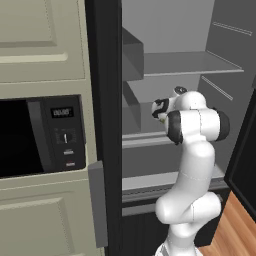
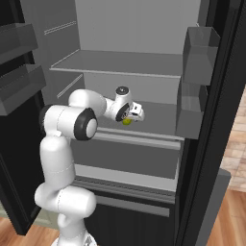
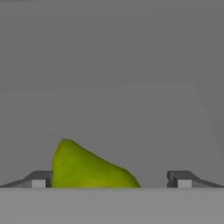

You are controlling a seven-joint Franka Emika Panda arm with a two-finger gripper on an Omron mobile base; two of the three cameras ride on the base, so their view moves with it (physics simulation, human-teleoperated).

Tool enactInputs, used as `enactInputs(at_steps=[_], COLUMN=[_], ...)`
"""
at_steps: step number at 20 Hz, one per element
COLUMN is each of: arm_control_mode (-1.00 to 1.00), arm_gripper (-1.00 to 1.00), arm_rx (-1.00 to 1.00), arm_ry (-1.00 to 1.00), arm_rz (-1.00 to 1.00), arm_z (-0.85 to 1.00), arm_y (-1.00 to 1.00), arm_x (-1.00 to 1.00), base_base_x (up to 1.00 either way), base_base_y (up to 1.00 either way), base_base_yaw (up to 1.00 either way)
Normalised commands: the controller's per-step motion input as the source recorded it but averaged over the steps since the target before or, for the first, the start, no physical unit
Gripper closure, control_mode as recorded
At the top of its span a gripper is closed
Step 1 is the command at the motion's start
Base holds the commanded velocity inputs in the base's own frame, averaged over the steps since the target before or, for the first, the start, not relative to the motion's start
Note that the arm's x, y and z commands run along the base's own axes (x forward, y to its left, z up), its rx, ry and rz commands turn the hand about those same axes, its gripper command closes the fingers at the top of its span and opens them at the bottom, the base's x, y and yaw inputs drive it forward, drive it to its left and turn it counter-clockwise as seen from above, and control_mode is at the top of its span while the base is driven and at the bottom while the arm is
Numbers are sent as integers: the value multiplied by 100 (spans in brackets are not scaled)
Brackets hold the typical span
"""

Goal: Retrieve the kiwi and pear from the fridge and place them into the bowl on the dining table.

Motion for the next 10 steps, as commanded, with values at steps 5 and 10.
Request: enactInputs(at_steps=[5, 10], arm_control_mode=[-100, -100], arm_gripper=[-100, -100], arm_rx=[0, 0], arm_ry=[3, 1], arm_rz=[0, 0], arm_z=[-98, -100], arm_y=[17, 17], arm_x=[-29, -52], base_base_x=[0, 0], base_base_y=[0, 0], base_base_yaw=[0, 0])
